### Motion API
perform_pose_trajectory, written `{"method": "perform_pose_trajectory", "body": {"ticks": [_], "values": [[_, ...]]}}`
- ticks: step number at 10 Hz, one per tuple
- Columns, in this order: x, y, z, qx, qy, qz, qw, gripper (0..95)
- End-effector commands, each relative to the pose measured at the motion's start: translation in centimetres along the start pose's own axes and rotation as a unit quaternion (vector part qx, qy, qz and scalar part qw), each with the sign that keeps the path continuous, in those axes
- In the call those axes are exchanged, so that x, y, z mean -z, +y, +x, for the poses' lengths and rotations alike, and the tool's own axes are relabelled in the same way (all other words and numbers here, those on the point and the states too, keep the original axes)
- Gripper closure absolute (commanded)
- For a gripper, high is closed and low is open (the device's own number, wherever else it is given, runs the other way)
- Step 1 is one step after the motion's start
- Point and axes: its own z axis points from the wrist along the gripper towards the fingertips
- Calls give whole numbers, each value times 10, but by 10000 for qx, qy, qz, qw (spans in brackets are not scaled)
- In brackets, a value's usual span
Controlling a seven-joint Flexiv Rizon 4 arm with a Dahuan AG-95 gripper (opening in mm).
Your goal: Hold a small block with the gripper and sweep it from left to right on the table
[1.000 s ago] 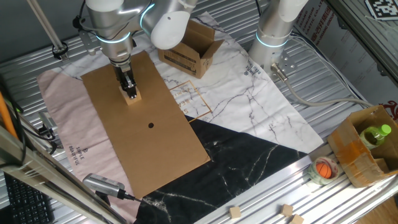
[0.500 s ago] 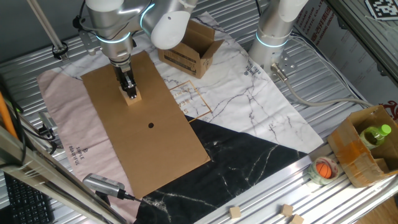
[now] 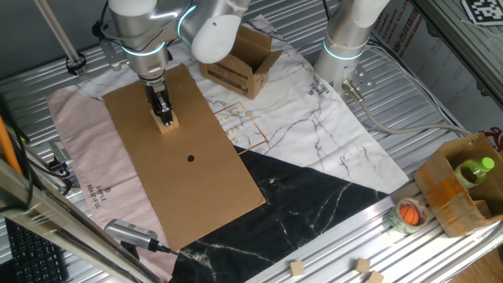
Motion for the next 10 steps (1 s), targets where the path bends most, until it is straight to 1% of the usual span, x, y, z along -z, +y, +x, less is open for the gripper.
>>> {"method": "perform_pose_trajectory", "body": {"ticks": [1,10], "values": [[0,0,0,-9,-2,11,10000,380],[-1,5,0,-61,-12,20,10000,380]]}}
